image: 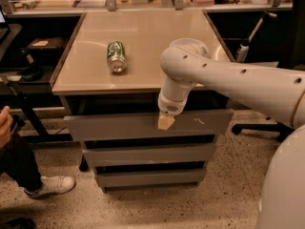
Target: Close top drawer
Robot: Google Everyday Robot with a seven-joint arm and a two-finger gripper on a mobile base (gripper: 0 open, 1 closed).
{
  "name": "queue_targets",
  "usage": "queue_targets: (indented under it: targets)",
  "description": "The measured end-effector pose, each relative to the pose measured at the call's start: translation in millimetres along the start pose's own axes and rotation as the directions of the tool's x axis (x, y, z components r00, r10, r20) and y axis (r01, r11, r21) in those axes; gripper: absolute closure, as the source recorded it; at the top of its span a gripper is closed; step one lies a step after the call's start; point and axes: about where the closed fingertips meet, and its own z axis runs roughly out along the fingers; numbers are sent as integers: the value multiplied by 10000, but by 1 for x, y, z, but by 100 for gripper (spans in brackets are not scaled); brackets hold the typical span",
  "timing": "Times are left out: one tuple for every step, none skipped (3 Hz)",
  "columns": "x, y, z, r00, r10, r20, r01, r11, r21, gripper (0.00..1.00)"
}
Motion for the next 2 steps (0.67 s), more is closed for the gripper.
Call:
queue_targets:
  targets:
    - [-2,-4,-1,9999,15,-139,-14,9999,103,100]
    - [-2,-4,-1,9999,15,-140,-14,9999,102,81]
